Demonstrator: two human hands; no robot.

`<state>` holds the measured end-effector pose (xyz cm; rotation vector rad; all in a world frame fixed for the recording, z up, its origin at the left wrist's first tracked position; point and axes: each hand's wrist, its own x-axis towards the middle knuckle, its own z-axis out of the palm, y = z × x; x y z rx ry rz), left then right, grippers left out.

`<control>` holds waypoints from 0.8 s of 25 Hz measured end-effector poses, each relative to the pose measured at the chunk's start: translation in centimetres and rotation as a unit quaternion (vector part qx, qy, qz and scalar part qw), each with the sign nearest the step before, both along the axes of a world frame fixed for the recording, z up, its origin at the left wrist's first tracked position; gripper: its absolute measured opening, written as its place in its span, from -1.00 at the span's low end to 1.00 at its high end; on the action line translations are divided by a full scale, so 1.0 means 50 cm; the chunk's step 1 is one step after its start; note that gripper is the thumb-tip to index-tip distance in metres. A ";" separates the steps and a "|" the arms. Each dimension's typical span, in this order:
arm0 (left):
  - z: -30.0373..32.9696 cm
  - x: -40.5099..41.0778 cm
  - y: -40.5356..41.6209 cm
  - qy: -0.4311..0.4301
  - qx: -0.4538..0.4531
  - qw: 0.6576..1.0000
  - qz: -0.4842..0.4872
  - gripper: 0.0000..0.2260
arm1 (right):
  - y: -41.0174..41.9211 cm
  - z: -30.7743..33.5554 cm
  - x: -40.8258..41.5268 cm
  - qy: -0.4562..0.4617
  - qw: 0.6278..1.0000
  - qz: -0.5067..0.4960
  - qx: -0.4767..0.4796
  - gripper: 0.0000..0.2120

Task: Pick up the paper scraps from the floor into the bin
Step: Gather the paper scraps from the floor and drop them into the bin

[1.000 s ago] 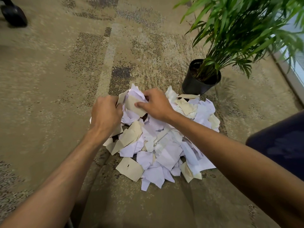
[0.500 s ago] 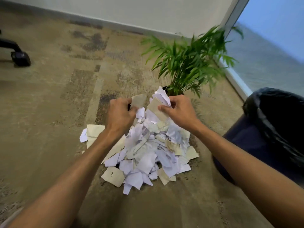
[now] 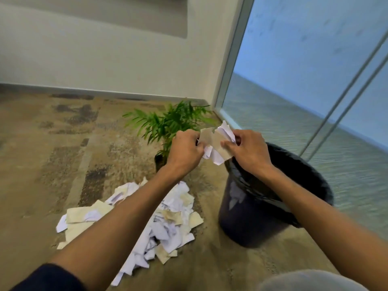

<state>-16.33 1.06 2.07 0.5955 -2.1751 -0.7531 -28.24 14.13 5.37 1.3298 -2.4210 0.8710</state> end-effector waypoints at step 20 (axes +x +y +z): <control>-0.049 -0.365 0.285 -0.443 0.003 0.874 -0.197 -0.66 | 0.261 -0.154 -0.243 -0.104 0.931 -0.207 0.283 -0.73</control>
